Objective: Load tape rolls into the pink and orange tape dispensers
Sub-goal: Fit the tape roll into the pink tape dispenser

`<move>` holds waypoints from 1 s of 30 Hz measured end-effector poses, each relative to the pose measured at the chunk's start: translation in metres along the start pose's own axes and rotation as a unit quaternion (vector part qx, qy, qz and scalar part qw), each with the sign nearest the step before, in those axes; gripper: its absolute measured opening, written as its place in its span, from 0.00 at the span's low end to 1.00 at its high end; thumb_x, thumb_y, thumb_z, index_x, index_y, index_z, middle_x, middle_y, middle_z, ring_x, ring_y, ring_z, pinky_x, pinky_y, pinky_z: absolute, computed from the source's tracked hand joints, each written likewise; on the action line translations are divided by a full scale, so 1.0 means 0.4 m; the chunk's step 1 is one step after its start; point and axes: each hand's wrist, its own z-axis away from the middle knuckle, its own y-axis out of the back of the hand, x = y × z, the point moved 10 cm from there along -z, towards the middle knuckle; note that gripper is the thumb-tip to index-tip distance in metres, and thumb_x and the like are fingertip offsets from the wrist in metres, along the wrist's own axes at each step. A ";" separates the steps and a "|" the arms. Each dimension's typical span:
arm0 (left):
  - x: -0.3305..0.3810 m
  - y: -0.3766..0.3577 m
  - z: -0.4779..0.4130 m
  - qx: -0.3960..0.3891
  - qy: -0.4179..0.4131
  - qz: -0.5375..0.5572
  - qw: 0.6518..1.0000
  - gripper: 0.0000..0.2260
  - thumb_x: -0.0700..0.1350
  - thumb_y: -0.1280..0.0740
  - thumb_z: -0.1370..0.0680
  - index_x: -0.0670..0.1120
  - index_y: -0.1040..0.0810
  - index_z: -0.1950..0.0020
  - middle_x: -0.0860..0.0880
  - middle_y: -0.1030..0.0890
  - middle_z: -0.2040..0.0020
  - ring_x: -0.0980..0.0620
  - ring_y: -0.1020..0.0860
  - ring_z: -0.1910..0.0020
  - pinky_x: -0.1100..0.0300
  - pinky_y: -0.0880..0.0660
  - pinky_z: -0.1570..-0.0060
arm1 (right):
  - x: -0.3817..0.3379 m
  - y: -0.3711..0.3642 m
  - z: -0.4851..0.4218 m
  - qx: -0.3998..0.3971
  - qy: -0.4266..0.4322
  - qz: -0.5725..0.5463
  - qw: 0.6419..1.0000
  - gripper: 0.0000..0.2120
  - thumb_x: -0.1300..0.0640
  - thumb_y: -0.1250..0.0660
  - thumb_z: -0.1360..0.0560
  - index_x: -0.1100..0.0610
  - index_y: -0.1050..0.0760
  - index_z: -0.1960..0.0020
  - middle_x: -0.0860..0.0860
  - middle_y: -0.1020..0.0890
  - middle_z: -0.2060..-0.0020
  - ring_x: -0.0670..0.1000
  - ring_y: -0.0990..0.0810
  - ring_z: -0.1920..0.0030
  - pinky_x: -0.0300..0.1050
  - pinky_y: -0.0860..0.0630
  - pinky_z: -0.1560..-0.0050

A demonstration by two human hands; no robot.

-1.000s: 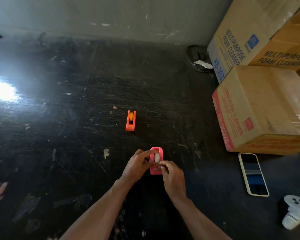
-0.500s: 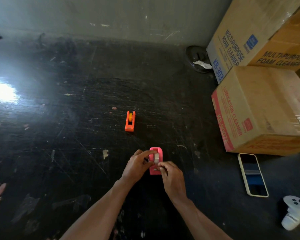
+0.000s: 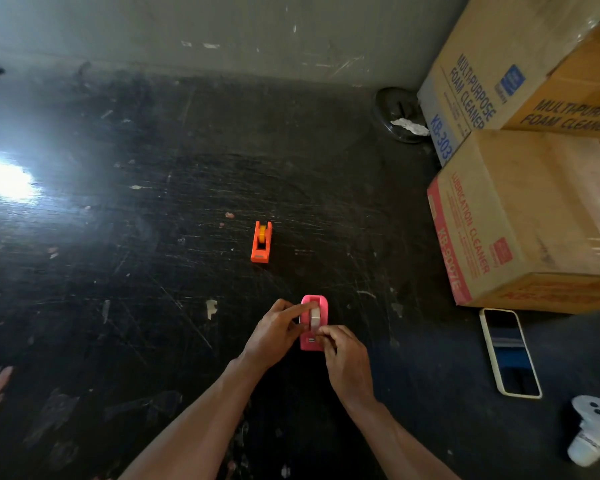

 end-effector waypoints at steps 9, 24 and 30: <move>-0.008 -0.011 -0.012 -0.021 0.007 -0.021 1.000 0.25 0.44 0.32 0.18 0.58 0.31 0.22 0.50 0.28 0.36 0.54 0.21 0.43 0.55 0.20 0.39 | -0.007 -0.001 0.001 -0.007 0.007 0.009 1.000 0.08 0.61 0.32 0.20 0.54 0.17 0.42 0.44 0.18 0.50 0.40 0.20 0.52 0.29 0.25 0.51; -0.003 0.002 -0.006 0.002 0.014 -0.008 1.000 0.22 0.42 0.35 0.17 0.57 0.30 0.23 0.51 0.27 0.36 0.55 0.22 0.42 0.59 0.21 0.40 | -0.008 0.002 0.018 0.002 0.029 0.041 0.999 0.10 0.62 0.28 0.23 0.56 0.16 0.43 0.45 0.19 0.48 0.43 0.20 0.49 0.31 0.24 0.47; 0.000 0.003 -0.005 0.004 0.014 -0.011 1.000 0.22 0.41 0.35 0.17 0.54 0.29 0.23 0.49 0.26 0.36 0.54 0.22 0.41 0.57 0.21 0.38 | -0.016 0.007 0.027 0.015 0.054 0.073 0.996 0.10 0.64 0.24 0.26 0.56 0.15 0.46 0.47 0.17 0.50 0.42 0.21 0.50 0.24 0.30 0.52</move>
